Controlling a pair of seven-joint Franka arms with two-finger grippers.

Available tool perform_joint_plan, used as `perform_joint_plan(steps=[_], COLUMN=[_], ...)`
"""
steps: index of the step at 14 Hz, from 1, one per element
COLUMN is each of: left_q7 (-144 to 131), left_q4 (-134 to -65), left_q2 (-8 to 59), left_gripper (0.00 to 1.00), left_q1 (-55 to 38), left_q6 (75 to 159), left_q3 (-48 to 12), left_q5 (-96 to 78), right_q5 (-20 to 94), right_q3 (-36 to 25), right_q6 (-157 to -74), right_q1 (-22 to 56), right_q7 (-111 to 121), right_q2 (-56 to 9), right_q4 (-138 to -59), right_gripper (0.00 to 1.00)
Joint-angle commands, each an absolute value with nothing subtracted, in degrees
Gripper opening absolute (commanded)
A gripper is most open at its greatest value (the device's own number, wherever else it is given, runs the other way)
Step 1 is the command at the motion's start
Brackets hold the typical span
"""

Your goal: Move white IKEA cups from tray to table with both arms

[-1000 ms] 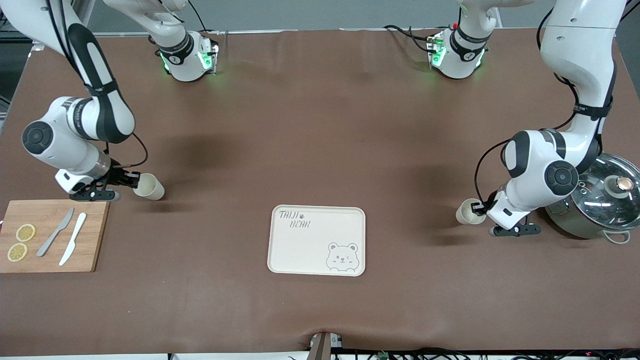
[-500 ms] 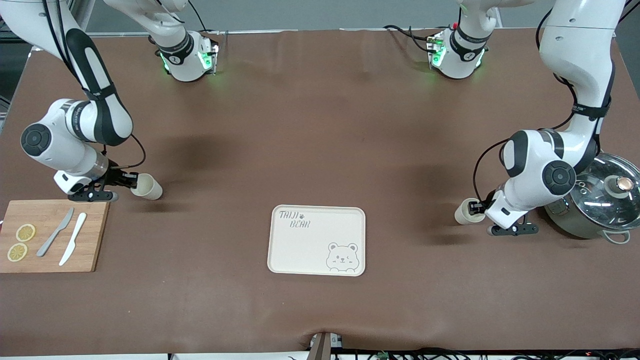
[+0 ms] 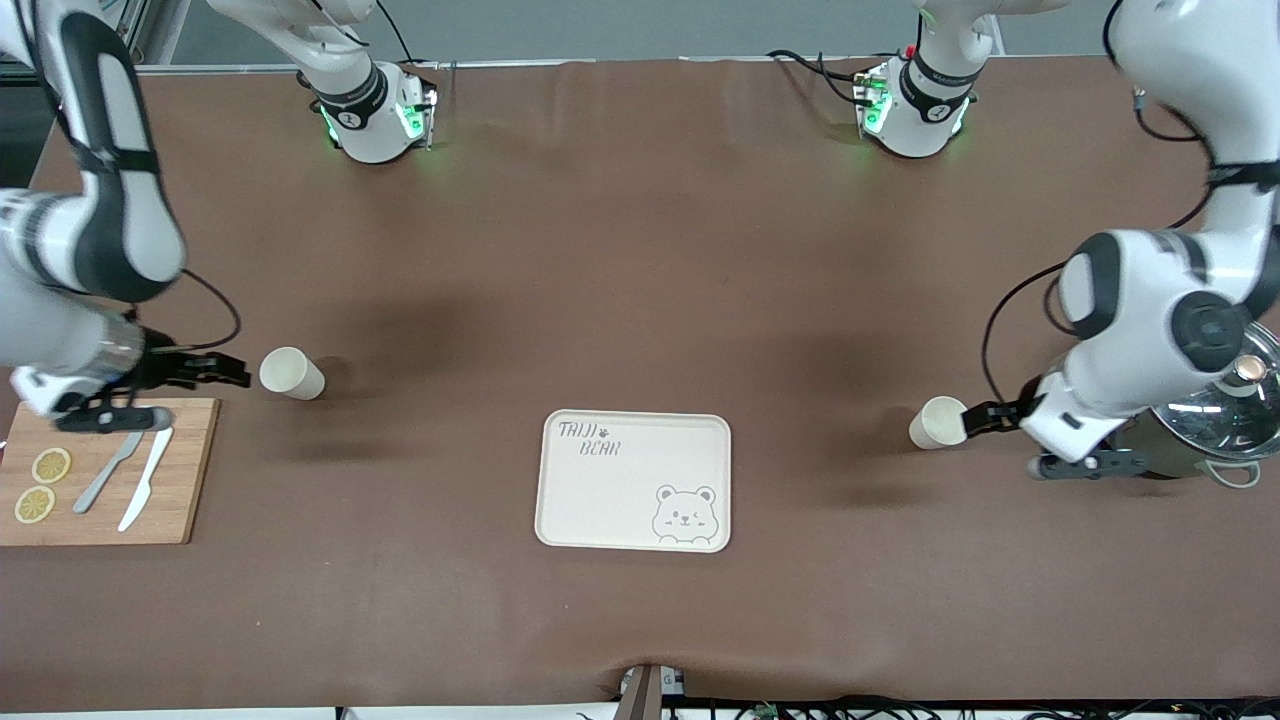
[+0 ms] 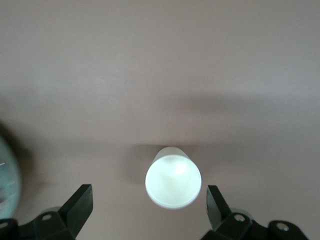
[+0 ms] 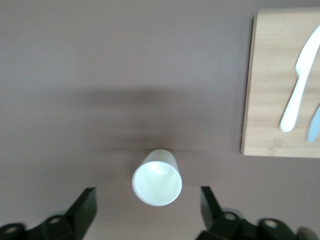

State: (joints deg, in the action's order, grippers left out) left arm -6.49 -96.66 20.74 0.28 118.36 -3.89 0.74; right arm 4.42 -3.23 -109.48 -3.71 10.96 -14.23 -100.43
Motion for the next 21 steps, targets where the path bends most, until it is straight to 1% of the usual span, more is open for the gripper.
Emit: perform_joint_plan(steps=[1,2,3,4,6,9,11,12,15,17,18,19,20,21], left_q7=[-6.16,-6.07,-5.89,-5.98,-6.06,-6.32,-6.33,-6.42,-6.24,-6.59,-6.16,-5.98,-6.06,-6.50], left_q4=[-85.90,-83.87,-82.72,-81.05,-77.36,-76.03,-76.03,-76.03,-75.94,-76.11,-76.29,-76.29,-76.29,-76.29], left_q2=[21.09,20.92,20.13,19.00,18.81,17.24,16.35,15.13,14.59,12.50,11.70,10.91,10.55,10.37], left_gripper=[1.00,1.00,1.00,1.00,1.00,1.00,1.00,1.00,1.00,1.00,1.00,1.00,1.00,1.00], left_q1=[1.57,2.63,3.25,3.51,3.52,3.52,3.34,3.60,3.52,3.08,3.08,3.16,3.16,3.16], left_q6=[109.44,107.86,106.10,103.39,96.62,92.21,90.54,89.83,89.83,89.47,89.21,88.08,87.37,86.84], left_q3=[-3.26,-3.43,-3.43,-3.43,-3.16,-3.69,-3.78,-3.78,-3.87,-4.22,-4.22,-4.57,-5.44,-6.06], left_q5=[1.84,1.85,1.41,2.02,2.11,1.49,1.23,1.23,1.23,1.93,2.02,1.50,1.23,1.14], right_q5=[4.57,4.48,4.13,3.96,4.04,1.86,0.44,-0.60,-2.99,-2.99,-2.90,-2.47,-2.81,-3.07], right_q3=[-3.25,-3.25,-3.25,-3.16,-3.16,-3.08,-3.08,-2.99,-2.64,-2.72,-2.90,-2.99,-3.16,-3.16], right_q6=[-97.51,-93.64,-89.17,-85.82,-80.62,-77.00,-77.69,-77.52,-78.83,-82.68,-83.57,-83.67,-83.41,-83.41], right_q1=[-1.94,-1.85,-1.32,-0.88,-0.35,0.52,0.53,0.61,2.37,2.37,2.11,1.76,1.58,1.32], right_q7=[11.42,11.43,10.99,10.73,7.75,4.22,4.22,4.22,4.13,4.65,5.35,6.41,8.24,9.13], right_q2=[-16.70,-16.70,-16.35,-15.74,-10.23,-6.08,-1.34,-0.10,3.50,6.75,7.29,6.77,5.98,5.19], right_q4=[-84.25,-79.33,-76.58,-75.77,-76.29,-77.16,-81.80,-83.04,-87.79,-92.70,-93.68,-92.82,-90.12,-89.13], right_gripper=[1.00,1.00,1.00,1.00,1.00,1.00,1.00,1.00,1.00,1.00,1.00,1.00,1.00,1.00])
